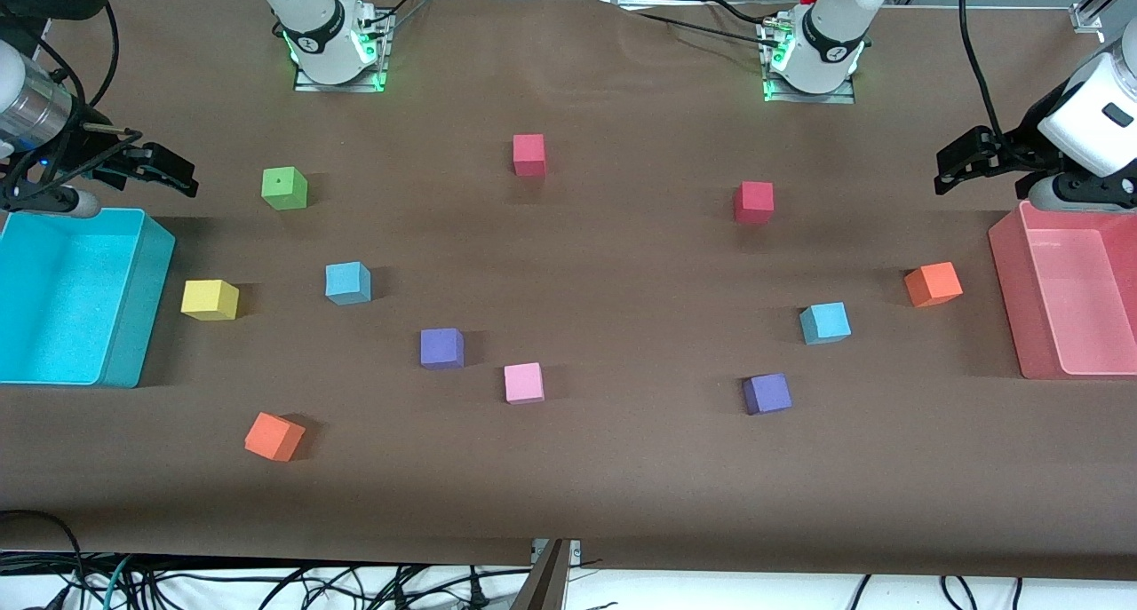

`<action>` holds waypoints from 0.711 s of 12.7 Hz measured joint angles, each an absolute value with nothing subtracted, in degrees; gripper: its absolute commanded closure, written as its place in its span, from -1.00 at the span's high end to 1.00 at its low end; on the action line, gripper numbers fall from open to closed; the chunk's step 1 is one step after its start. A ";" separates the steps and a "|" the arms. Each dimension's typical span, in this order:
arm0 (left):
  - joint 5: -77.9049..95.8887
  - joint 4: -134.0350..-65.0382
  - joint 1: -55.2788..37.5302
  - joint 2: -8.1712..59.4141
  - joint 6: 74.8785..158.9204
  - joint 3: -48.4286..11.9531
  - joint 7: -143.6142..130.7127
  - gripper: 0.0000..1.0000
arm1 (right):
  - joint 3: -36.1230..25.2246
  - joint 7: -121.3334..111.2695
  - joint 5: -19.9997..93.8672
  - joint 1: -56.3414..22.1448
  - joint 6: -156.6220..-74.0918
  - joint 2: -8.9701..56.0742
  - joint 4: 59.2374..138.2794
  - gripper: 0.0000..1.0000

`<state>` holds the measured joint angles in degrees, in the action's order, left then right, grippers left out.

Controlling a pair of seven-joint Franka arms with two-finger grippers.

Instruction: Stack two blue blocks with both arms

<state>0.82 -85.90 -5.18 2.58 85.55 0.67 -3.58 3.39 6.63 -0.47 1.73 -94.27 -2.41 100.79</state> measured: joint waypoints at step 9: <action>0.82 -85.90 -5.18 2.58 85.55 0.67 -3.58 1.00 | 3.53 6.96 -0.47 1.98 -95.15 -2.35 101.09 1.00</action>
